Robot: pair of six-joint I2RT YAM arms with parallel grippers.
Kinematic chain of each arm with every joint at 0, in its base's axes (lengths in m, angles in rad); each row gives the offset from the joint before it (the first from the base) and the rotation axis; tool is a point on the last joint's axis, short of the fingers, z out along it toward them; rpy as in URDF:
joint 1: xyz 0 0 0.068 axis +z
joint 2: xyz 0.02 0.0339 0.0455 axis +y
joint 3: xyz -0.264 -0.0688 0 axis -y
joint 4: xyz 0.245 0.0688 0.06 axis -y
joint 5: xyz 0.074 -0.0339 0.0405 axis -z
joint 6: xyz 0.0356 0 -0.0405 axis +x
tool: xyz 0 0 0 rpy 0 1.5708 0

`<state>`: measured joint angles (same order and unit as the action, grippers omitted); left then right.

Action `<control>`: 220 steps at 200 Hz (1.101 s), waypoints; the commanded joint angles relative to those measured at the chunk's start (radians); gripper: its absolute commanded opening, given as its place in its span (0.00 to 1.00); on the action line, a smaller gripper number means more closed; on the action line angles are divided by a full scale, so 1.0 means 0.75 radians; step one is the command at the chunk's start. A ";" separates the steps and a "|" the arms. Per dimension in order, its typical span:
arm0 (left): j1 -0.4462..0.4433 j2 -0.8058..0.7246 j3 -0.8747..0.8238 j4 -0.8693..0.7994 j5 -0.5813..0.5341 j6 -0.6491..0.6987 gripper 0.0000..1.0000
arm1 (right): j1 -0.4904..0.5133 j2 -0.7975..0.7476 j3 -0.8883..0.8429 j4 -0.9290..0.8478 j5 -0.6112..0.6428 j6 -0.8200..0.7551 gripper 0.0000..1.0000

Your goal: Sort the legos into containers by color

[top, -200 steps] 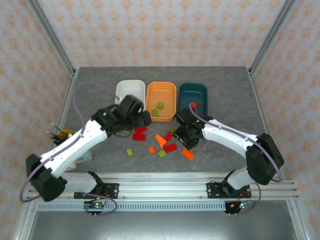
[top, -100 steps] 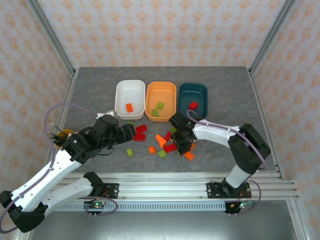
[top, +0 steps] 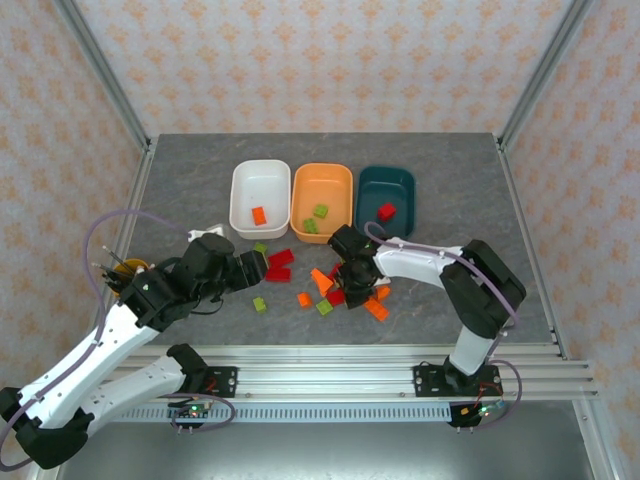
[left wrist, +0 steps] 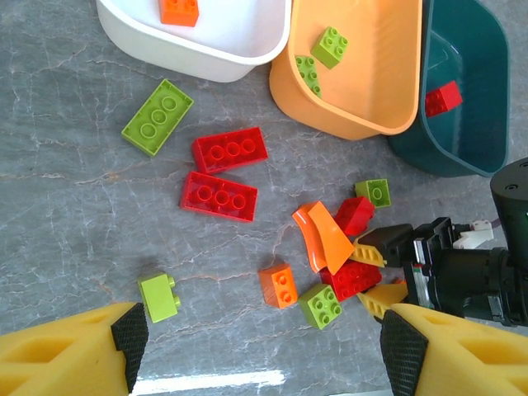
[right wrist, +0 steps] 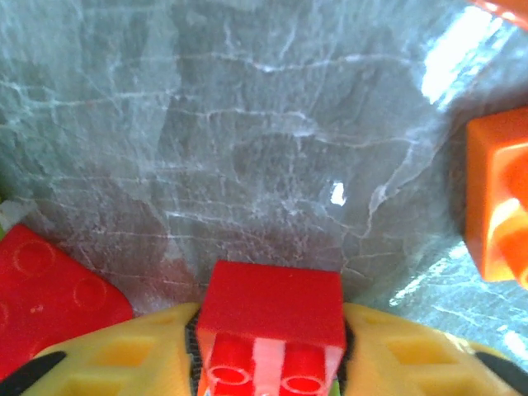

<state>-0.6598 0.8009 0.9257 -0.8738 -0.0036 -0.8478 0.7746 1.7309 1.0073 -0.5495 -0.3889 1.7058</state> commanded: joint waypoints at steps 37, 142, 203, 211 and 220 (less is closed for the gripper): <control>-0.011 0.031 -0.021 0.074 0.017 -0.003 0.77 | -0.010 -0.119 0.124 -0.278 0.256 -0.113 0.27; -0.012 0.334 0.144 0.265 0.076 0.039 0.78 | -0.380 0.036 0.742 -0.518 0.646 -1.480 0.25; -0.012 0.389 0.203 0.246 0.016 0.036 0.78 | -0.460 0.387 0.987 -0.531 0.454 -1.885 0.26; -0.012 0.385 0.204 0.236 0.006 0.034 0.78 | -0.472 0.410 0.988 -0.528 0.427 -1.886 0.27; -0.012 0.376 0.201 0.229 -0.004 0.032 0.78 | -0.482 0.428 0.983 -0.518 0.397 -1.891 0.29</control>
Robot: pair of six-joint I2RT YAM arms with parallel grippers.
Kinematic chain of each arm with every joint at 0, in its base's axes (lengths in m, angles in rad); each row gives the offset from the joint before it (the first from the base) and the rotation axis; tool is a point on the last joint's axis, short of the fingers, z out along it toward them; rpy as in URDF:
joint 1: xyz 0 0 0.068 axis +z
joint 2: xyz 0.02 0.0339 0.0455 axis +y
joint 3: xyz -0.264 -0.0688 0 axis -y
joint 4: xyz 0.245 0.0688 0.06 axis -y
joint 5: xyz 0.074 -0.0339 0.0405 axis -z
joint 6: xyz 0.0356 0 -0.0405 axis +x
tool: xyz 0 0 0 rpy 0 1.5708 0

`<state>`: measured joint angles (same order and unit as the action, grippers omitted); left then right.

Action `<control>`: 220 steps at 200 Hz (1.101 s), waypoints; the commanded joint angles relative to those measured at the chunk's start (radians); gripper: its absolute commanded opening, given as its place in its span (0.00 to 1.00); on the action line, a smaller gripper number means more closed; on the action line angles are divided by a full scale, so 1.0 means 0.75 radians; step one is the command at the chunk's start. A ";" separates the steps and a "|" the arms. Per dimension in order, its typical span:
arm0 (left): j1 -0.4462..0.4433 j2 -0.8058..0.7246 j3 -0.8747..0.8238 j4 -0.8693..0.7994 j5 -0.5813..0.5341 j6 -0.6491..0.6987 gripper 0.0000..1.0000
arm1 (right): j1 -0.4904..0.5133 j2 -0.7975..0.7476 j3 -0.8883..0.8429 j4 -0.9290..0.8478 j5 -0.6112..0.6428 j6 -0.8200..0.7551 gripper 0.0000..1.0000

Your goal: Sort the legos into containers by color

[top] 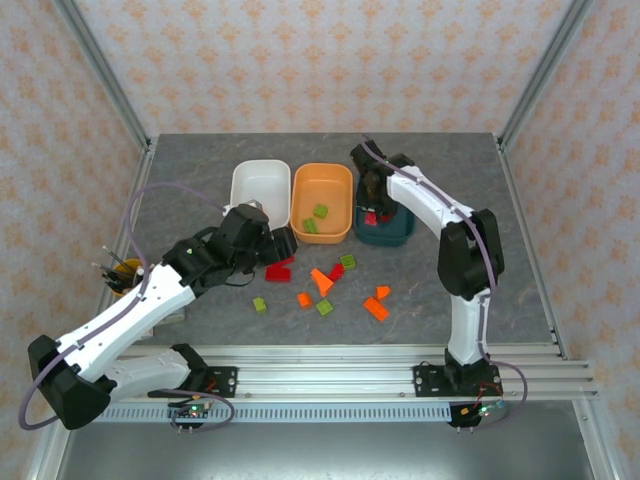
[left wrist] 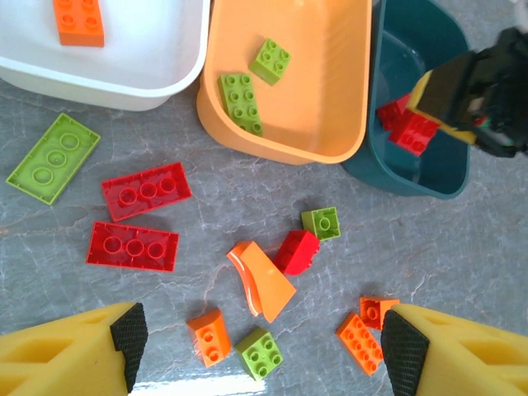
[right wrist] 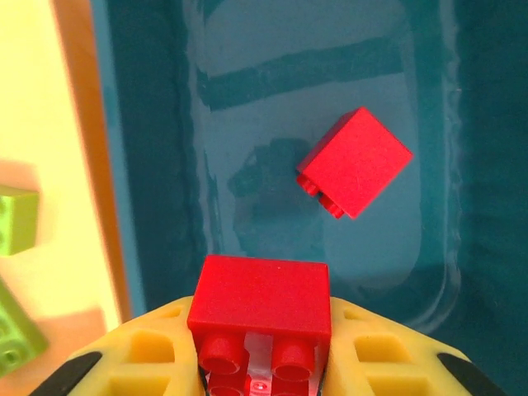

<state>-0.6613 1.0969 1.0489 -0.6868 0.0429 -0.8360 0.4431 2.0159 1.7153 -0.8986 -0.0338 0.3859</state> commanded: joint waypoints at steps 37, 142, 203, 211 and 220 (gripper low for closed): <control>-0.010 -0.049 0.009 -0.059 -0.099 -0.005 0.78 | -0.047 0.120 0.076 -0.074 -0.078 -0.144 0.39; 0.022 -0.051 0.087 -0.334 -0.272 0.002 0.80 | -0.018 -0.221 0.209 -0.112 -0.012 -0.159 0.57; 0.355 0.249 0.010 -0.288 0.152 0.432 0.79 | 0.319 -0.772 -0.509 0.456 -0.286 -0.175 0.60; 0.363 0.314 0.019 -0.270 0.163 0.509 0.79 | 0.355 -0.820 -0.601 0.516 -0.303 -0.138 0.61; 0.371 0.384 0.032 -0.254 0.173 0.576 0.78 | 0.391 -0.867 -0.686 0.569 -0.301 -0.091 0.61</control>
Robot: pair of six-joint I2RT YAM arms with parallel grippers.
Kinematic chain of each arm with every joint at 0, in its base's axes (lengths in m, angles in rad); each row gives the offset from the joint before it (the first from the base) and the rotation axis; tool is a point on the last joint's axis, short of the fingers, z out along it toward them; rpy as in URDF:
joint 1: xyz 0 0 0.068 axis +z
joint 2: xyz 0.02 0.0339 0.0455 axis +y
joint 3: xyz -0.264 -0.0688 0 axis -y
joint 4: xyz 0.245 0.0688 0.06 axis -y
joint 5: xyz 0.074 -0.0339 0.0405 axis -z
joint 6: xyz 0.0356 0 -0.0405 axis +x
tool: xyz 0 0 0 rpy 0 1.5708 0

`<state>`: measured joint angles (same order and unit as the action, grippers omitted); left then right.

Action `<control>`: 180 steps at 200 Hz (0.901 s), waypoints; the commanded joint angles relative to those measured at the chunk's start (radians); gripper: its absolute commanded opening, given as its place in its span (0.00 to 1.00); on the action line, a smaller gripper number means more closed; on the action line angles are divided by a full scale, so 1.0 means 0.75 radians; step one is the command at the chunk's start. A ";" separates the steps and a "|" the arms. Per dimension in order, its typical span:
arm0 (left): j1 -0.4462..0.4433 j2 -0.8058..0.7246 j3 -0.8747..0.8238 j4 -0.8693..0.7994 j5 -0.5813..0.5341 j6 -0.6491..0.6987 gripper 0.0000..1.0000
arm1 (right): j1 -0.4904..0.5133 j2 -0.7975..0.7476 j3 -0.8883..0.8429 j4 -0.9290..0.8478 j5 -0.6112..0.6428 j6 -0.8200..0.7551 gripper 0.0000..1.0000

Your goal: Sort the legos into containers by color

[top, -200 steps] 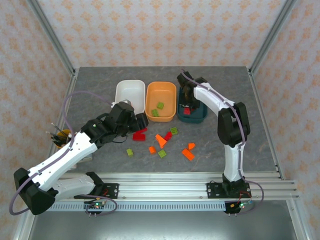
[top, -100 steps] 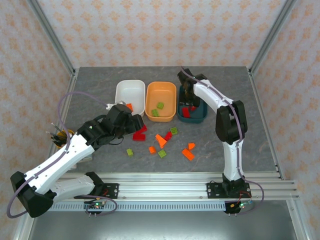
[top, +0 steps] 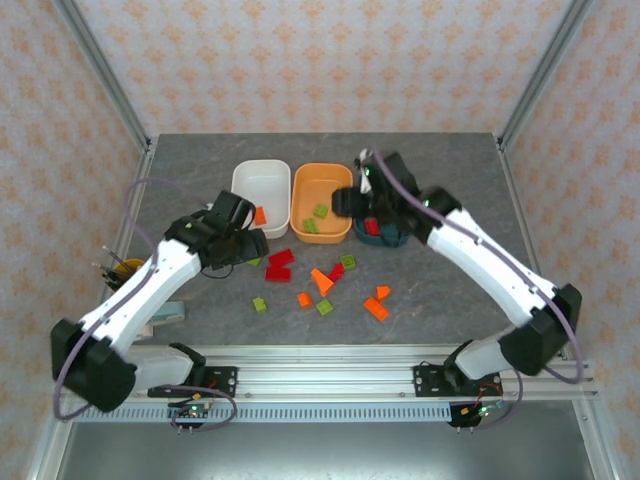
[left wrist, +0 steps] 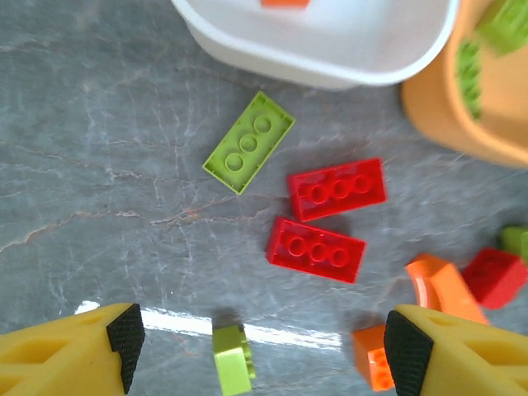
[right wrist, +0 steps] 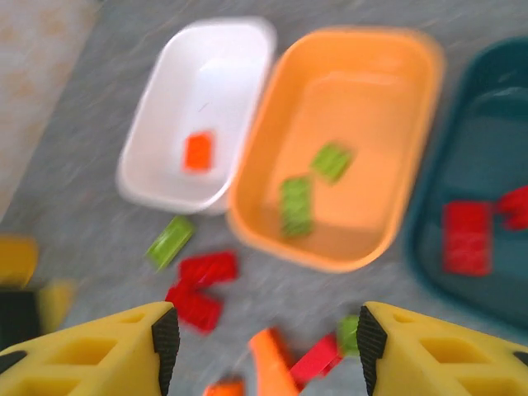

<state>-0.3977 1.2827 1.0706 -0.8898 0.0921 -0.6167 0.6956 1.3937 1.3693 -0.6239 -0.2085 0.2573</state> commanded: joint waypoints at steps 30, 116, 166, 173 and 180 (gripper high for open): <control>0.058 0.321 0.046 0.071 0.095 0.396 0.70 | 0.115 -0.127 -0.365 0.249 -0.071 0.170 0.61; 0.113 0.570 0.116 0.191 0.041 0.527 0.62 | 0.122 -0.208 -0.408 0.179 -0.052 0.208 0.61; 0.129 0.644 0.137 0.221 -0.012 0.541 0.63 | 0.121 -0.218 -0.406 0.153 -0.048 0.227 0.61; 0.131 0.649 0.139 0.225 -0.012 0.544 0.63 | 0.122 -0.220 -0.406 0.151 -0.047 0.229 0.61; 0.131 0.657 0.141 0.225 -0.013 0.546 0.61 | 0.122 -0.220 -0.408 0.150 -0.047 0.231 0.61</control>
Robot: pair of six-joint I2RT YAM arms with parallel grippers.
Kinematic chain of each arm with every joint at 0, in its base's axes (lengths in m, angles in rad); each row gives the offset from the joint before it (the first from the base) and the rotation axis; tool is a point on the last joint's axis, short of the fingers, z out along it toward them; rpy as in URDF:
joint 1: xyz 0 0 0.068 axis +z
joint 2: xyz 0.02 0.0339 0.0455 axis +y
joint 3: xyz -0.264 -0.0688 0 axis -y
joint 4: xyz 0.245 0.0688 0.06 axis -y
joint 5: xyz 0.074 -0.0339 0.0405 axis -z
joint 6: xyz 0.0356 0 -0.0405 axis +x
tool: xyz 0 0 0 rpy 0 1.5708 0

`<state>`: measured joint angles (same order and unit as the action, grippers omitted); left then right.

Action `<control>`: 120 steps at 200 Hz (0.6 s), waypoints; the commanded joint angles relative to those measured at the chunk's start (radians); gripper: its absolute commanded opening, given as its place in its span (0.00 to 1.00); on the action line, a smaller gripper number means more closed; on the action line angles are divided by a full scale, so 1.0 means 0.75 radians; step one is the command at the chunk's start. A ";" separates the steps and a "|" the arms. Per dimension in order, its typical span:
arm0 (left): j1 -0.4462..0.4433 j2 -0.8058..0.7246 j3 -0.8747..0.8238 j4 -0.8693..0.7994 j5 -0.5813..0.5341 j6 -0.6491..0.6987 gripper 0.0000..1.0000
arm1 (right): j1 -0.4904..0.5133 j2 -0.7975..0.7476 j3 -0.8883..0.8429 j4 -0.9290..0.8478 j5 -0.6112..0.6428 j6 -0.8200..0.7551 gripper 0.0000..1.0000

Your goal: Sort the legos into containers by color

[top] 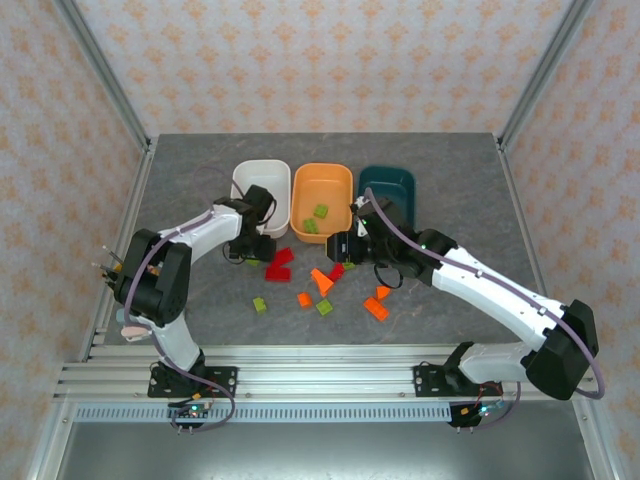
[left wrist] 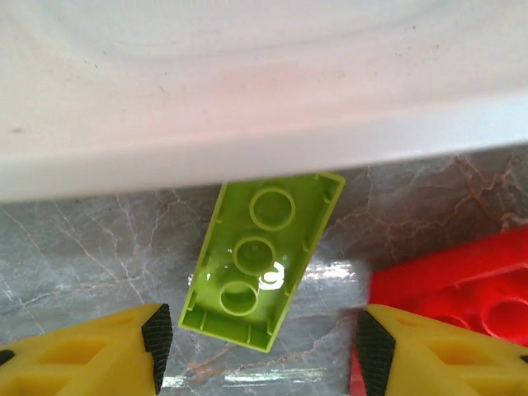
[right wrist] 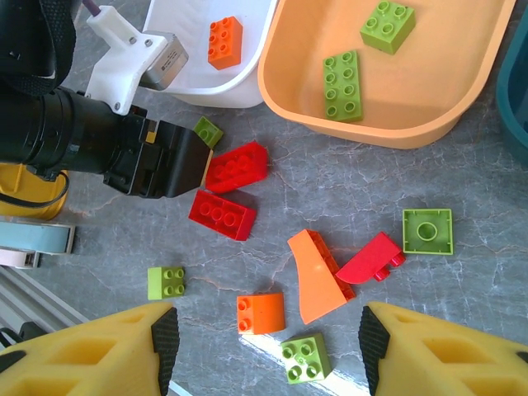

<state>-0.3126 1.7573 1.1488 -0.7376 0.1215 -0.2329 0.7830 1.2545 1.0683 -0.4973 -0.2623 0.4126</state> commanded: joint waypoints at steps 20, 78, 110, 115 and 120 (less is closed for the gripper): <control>0.024 0.040 0.046 0.017 -0.074 0.039 0.56 | 0.005 -0.034 -0.007 -0.022 0.023 0.029 0.61; 0.029 0.056 0.039 0.022 -0.062 0.047 0.53 | 0.005 -0.012 -0.001 -0.016 0.019 0.037 0.61; 0.028 0.107 0.044 0.035 -0.069 0.051 0.56 | 0.005 0.010 0.015 -0.018 0.012 0.039 0.61; 0.028 0.116 0.047 0.038 -0.066 0.051 0.56 | 0.005 0.012 0.017 -0.020 0.012 0.039 0.61; 0.028 0.122 0.049 0.040 -0.058 0.051 0.57 | 0.005 0.015 0.019 -0.022 0.012 0.041 0.61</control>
<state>-0.2985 1.8202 1.1595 -0.7185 0.0967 -0.2104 0.7830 1.2552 1.0683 -0.5003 -0.2626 0.4313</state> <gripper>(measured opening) 0.558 0.613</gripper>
